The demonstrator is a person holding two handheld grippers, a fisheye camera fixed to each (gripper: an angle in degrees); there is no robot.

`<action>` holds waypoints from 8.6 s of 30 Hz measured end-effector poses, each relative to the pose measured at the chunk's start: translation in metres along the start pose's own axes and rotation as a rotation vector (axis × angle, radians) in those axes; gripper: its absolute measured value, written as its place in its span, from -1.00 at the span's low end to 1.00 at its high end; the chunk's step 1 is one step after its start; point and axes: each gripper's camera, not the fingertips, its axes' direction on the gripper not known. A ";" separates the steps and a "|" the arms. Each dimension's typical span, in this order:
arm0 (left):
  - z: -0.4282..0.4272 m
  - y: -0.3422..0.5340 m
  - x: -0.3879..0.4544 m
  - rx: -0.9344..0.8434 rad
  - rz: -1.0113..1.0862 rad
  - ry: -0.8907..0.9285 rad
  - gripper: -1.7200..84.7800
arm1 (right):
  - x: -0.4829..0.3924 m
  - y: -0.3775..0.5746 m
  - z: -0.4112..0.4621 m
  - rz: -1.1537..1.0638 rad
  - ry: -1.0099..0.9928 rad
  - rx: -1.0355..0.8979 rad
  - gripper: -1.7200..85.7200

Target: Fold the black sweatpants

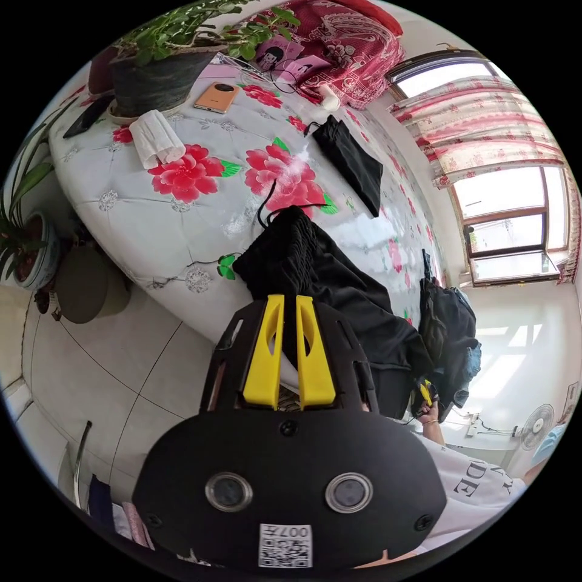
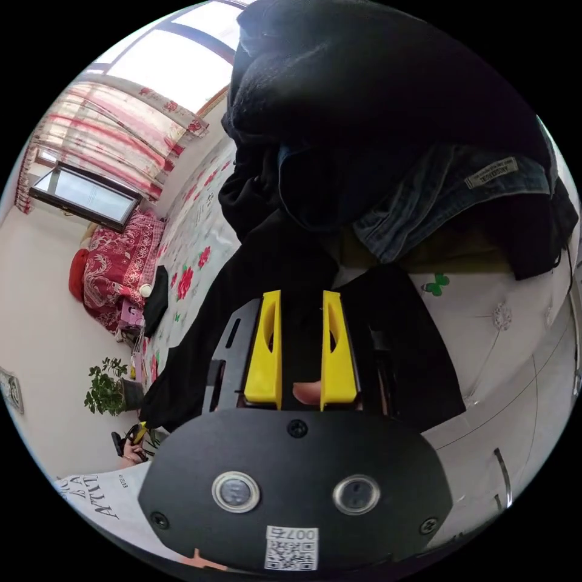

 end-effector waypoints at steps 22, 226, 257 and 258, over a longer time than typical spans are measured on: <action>-0.018 -0.022 0.003 -0.047 0.116 -0.113 -0.91 | 0.061 0.034 -0.126 -0.200 -0.054 0.227 -0.96; 0.145 0.203 0.111 -0.261 0.928 0.592 -0.75 | 0.093 0.126 0.350 -0.155 -0.447 -0.189 -0.73; 0.205 -0.124 -0.061 -0.147 0.658 0.464 -0.94 | -0.147 -0.116 0.434 -0.400 -0.693 -0.433 -0.79; 0.186 -0.161 -0.059 -0.098 0.681 0.465 -0.94 | -0.166 -0.126 0.436 -0.418 -0.707 -0.420 -0.79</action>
